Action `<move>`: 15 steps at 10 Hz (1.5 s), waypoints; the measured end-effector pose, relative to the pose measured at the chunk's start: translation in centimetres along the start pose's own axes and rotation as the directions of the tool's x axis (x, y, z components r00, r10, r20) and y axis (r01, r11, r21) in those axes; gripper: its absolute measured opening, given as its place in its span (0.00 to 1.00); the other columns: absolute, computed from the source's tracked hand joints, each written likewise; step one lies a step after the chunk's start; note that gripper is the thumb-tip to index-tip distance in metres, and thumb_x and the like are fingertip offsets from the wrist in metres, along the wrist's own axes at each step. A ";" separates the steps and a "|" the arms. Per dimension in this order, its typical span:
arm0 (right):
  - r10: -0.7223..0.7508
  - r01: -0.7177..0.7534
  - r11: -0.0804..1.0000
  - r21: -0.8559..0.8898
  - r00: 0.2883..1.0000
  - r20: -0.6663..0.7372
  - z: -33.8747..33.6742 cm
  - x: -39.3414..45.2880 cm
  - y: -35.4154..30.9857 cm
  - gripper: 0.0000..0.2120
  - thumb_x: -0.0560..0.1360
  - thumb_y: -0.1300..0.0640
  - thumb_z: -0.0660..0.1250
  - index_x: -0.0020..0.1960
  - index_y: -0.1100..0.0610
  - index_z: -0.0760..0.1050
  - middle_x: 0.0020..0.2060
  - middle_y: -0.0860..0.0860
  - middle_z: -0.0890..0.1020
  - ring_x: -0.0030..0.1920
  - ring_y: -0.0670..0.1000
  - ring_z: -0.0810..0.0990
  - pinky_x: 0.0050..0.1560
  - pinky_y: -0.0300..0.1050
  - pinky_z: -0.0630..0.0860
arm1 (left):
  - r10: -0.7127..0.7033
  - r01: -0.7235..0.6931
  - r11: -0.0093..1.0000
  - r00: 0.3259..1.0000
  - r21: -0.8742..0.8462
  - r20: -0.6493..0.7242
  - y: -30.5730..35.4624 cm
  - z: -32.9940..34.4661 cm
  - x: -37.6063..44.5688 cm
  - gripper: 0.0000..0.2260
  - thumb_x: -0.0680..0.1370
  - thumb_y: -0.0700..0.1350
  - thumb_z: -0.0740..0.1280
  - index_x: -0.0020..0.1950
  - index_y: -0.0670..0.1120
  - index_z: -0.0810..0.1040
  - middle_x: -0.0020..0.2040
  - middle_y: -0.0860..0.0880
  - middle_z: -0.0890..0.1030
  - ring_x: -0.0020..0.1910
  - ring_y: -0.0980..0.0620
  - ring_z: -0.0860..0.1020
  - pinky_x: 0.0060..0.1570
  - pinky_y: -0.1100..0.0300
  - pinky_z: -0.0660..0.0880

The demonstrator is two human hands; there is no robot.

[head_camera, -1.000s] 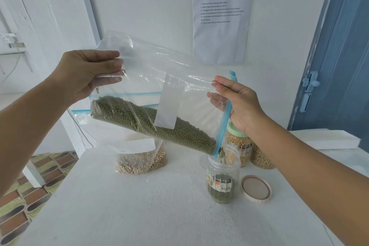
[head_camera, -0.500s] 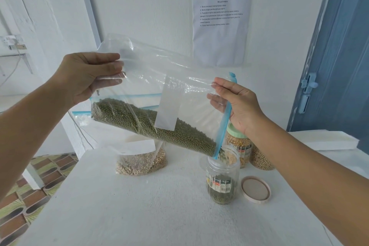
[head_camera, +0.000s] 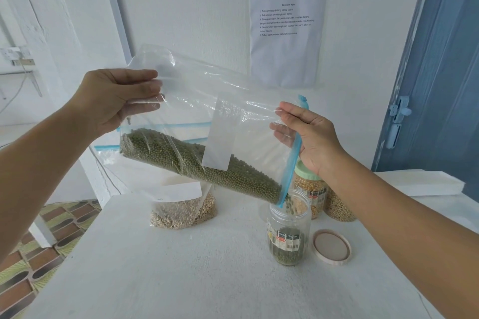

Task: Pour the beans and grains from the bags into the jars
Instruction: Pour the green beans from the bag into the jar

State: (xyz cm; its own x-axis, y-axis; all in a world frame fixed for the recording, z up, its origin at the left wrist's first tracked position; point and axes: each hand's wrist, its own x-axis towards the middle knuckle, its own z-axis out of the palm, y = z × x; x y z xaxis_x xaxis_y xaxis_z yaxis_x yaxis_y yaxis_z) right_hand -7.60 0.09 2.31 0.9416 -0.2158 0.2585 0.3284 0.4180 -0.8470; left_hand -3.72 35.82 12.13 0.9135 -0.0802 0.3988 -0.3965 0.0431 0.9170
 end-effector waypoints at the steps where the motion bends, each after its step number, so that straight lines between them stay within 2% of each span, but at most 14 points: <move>1: -0.001 0.001 1.000 -0.003 1.000 0.001 0.0 0.0 0.0 0.11 0.78 0.69 0.70 0.58 0.59 0.84 0.53 0.54 0.88 0.50 0.60 0.88 0.50 0.48 0.85 | -0.002 0.002 1.000 1.000 -0.007 -0.006 -0.1 0.0 0.1 0.14 0.65 0.38 0.79 0.50 0.43 0.88 0.53 0.42 0.88 0.49 0.44 0.88 0.47 0.54 0.85; 2: 0.001 -0.001 1.000 0.001 1.000 -0.002 0.0 0.1 0.1 0.11 0.78 0.69 0.70 0.58 0.59 0.84 0.53 0.54 0.88 0.50 0.60 0.88 0.50 0.48 0.85 | -0.003 0.003 1.000 1.000 -0.002 -0.015 -0.2 0.0 0.2 0.13 0.69 0.36 0.77 0.53 0.43 0.87 0.53 0.41 0.88 0.49 0.44 0.88 0.46 0.55 0.85; 4: 0.003 -0.003 1.000 0.004 1.000 -0.003 0.0 0.2 0.2 0.11 0.78 0.69 0.70 0.58 0.59 0.84 0.53 0.54 0.88 0.50 0.59 0.88 0.49 0.48 0.85 | 0.002 -0.002 1.000 1.000 0.012 -0.002 0.0 0.0 0.3 0.18 0.60 0.42 0.81 0.49 0.44 0.89 0.53 0.42 0.88 0.49 0.43 0.88 0.47 0.54 0.85; 5: 0.008 -0.008 1.000 0.002 1.000 -0.001 -0.1 0.3 0.4 0.11 0.78 0.68 0.70 0.58 0.59 0.84 0.53 0.54 0.88 0.50 0.60 0.88 0.50 0.49 0.85 | 0.004 -0.004 1.000 1.000 0.016 0.002 0.0 0.0 0.4 0.19 0.59 0.43 0.82 0.49 0.45 0.89 0.53 0.41 0.88 0.50 0.43 0.88 0.48 0.53 0.85; 6: 0.006 -0.006 1.000 0.000 1.000 -0.003 -0.2 0.4 0.5 0.11 0.78 0.68 0.71 0.58 0.59 0.84 0.53 0.54 0.88 0.50 0.60 0.88 0.50 0.49 0.84 | 0.002 -0.002 1.000 1.000 0.017 0.003 0.0 0.0 0.5 0.17 0.62 0.41 0.81 0.50 0.44 0.89 0.54 0.41 0.87 0.51 0.42 0.87 0.49 0.53 0.85; 7: 0.000 0.000 1.000 0.005 1.000 -0.007 -0.2 0.4 0.4 0.11 0.78 0.68 0.71 0.57 0.59 0.84 0.53 0.54 0.88 0.50 0.59 0.88 0.50 0.48 0.84 | 0.003 -0.003 1.000 1.000 0.011 -0.004 0.0 0.2 0.5 0.14 0.68 0.37 0.78 0.54 0.42 0.87 0.54 0.41 0.87 0.51 0.42 0.87 0.48 0.53 0.85; 10: 0.000 0.001 1.000 0.007 1.000 -0.007 -0.3 0.3 0.4 0.12 0.77 0.68 0.71 0.59 0.60 0.84 0.53 0.54 0.88 0.51 0.60 0.88 0.52 0.50 0.85 | 0.009 -0.009 1.000 1.000 0.005 -0.002 0.2 0.6 0.2 0.16 0.70 0.36 0.76 0.57 0.41 0.85 0.51 0.42 0.88 0.48 0.44 0.88 0.48 0.54 0.85; 12: 0.003 -0.003 1.000 0.007 1.000 -0.007 -0.5 0.2 0.3 0.12 0.77 0.68 0.71 0.59 0.60 0.84 0.54 0.55 0.88 0.51 0.60 0.88 0.52 0.50 0.85 | 0.001 -0.001 1.000 1.000 0.001 -0.003 0.1 0.6 0.2 0.13 0.69 0.36 0.77 0.52 0.43 0.88 0.52 0.42 0.88 0.49 0.43 0.88 0.47 0.54 0.85; 13: 0.003 -0.003 1.000 0.006 1.000 -0.007 -0.5 0.2 0.3 0.12 0.77 0.68 0.71 0.59 0.61 0.84 0.54 0.55 0.88 0.51 0.60 0.88 0.51 0.50 0.85 | 0.001 -0.001 1.000 1.000 0.006 0.007 0.1 0.6 0.1 0.17 0.62 0.40 0.81 0.50 0.44 0.89 0.51 0.42 0.88 0.48 0.43 0.88 0.47 0.54 0.85; 14: 0.002 -0.002 1.000 0.006 1.000 -0.006 -0.5 0.2 0.2 0.12 0.77 0.68 0.71 0.59 0.60 0.84 0.54 0.55 0.88 0.51 0.61 0.88 0.51 0.49 0.85 | 0.009 -0.009 1.000 1.000 0.009 0.012 0.1 0.6 0.2 0.19 0.59 0.42 0.81 0.50 0.44 0.89 0.51 0.42 0.88 0.48 0.44 0.88 0.47 0.54 0.85; 15: 0.003 -0.003 1.000 0.005 1.000 -0.005 -0.5 0.2 0.1 0.12 0.77 0.68 0.71 0.59 0.60 0.84 0.54 0.55 0.88 0.51 0.61 0.88 0.51 0.49 0.85 | 0.008 -0.008 1.000 1.000 0.001 0.009 0.2 0.5 0.2 0.16 0.63 0.40 0.81 0.50 0.44 0.89 0.51 0.42 0.88 0.48 0.43 0.88 0.47 0.54 0.85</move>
State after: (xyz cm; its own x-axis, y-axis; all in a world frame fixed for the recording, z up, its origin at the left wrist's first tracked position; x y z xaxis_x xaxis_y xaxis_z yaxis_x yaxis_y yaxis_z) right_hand -7.37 -0.37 2.01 0.9420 -0.2191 0.2541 0.3263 0.4228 -0.8454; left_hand -3.63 35.30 12.38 0.9097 -0.0889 0.4057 -0.4035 0.0425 0.9140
